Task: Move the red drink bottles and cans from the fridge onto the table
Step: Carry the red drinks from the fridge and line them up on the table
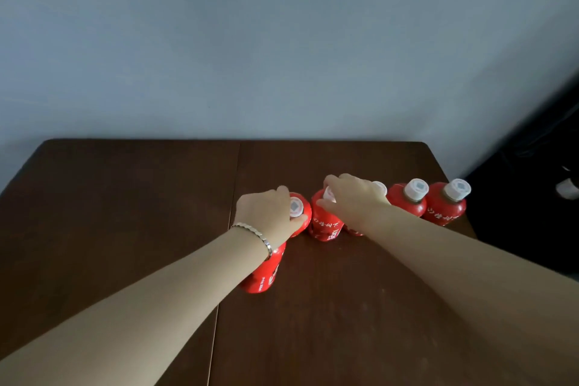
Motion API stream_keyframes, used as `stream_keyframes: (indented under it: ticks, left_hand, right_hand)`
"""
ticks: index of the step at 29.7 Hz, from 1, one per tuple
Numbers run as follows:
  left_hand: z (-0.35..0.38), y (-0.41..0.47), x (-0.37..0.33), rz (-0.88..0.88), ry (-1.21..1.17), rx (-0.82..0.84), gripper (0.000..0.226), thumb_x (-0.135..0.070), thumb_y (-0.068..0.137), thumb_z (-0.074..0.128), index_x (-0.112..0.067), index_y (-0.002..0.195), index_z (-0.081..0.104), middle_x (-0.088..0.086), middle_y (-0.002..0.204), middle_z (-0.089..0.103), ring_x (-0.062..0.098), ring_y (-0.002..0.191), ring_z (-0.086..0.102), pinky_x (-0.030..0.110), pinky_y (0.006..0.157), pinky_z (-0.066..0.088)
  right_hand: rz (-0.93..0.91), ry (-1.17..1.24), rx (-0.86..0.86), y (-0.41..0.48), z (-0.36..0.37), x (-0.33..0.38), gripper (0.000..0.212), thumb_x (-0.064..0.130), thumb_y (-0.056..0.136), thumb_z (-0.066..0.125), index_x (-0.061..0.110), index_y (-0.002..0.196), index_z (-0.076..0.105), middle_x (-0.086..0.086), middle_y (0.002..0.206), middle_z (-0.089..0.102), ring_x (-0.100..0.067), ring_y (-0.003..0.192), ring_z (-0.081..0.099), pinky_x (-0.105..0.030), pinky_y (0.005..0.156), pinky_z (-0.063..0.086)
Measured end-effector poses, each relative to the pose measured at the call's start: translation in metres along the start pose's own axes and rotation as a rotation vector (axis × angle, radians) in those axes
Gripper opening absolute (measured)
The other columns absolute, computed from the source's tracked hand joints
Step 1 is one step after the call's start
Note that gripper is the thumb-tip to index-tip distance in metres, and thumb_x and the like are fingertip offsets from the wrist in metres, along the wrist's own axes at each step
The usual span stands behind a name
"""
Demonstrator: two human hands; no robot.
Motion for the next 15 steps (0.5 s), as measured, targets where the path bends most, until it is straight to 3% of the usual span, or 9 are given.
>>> stream_keyframes:
  ticks: [4, 8, 10, 12, 13, 15]
  left_hand:
    - [0.008, 0.018, 0.009, -0.08, -0.086, 0.042, 0.036, -0.05, 0.091, 0.041, -0.015, 0.1, 0.047, 0.002, 0.098, 0.064, 0.024, 0.093, 0.063, 0.028, 0.064, 0.036]
    - [0.005, 0.025, 0.01, -0.094, -0.136, 0.11, 0.038, -0.056, 0.084, 0.049, -0.019, 0.084, 0.048, -0.003, 0.075, 0.054, 0.022, 0.08, 0.058, 0.027, 0.065, 0.036]
    - [0.001, 0.023, 0.01, -0.119, -0.128, 0.156, 0.041, -0.06, 0.082, 0.051, -0.019, 0.078, 0.049, -0.005, 0.064, 0.044, 0.021, 0.072, 0.052, 0.027, 0.063, 0.036]
    - [-0.009, 0.017, 0.013, -0.146, -0.145, 0.131, 0.043, -0.061, 0.082, 0.052, -0.019, 0.075, 0.043, -0.006, 0.061, 0.04, 0.02, 0.071, 0.049, 0.026, 0.061, 0.035]
    - [-0.017, 0.013, 0.014, -0.149, -0.16, 0.085, 0.043, -0.06, 0.083, 0.051, -0.018, 0.079, 0.043, -0.007, 0.063, 0.042, 0.021, 0.071, 0.051, 0.026, 0.059, 0.034]
    - [-0.031, 0.002, 0.014, -0.14, -0.189, -0.029, 0.043, -0.058, 0.086, 0.048, -0.016, 0.095, 0.046, -0.004, 0.074, 0.056, 0.025, 0.079, 0.061, 0.027, 0.059, 0.037]
  right_hand:
    - [0.018, 0.098, -0.016, 0.01, 0.005, -0.003, 0.037, 0.04, 0.096, 0.044, 0.015, 0.124, 0.048, -0.008, 0.12, 0.054, -0.03, 0.109, 0.056, -0.033, 0.072, 0.037]
    - [0.022, 0.14, -0.006, 0.003, 0.013, -0.007, 0.045, 0.039, 0.091, 0.055, 0.016, 0.128, 0.044, -0.008, 0.123, 0.049, -0.027, 0.116, 0.051, -0.035, 0.083, 0.041]
    - [0.0, 0.107, -0.162, -0.016, 0.008, -0.001, 0.061, 0.037, 0.084, 0.066, 0.016, 0.135, 0.04, -0.01, 0.128, 0.044, -0.029, 0.122, 0.044, -0.037, 0.096, 0.039]
    - [-0.136, 0.184, -0.39, -0.045, 0.001, 0.016, 0.074, 0.03, 0.071, 0.076, 0.01, 0.135, 0.044, -0.014, 0.126, 0.045, -0.035, 0.118, 0.045, -0.045, 0.099, 0.043]
    - [-0.212, 0.274, -0.382, -0.058, 0.007, 0.025, 0.08, 0.028, 0.068, 0.077, 0.01, 0.138, 0.042, -0.014, 0.129, 0.044, -0.034, 0.12, 0.043, -0.047, 0.102, 0.041]
    - [-0.27, 0.514, -0.107, -0.074, 0.036, 0.042, 0.099, 0.034, 0.072, 0.076, 0.016, 0.149, 0.016, -0.002, 0.144, 0.025, -0.019, 0.135, 0.023, -0.036, 0.115, 0.026]
Point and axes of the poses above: each hand's wrist, its own y-axis towards the middle knuckle, its own z-axis out of the palm, x = y × z, the point moved 10 cm from there along y, towards the middle knuckle
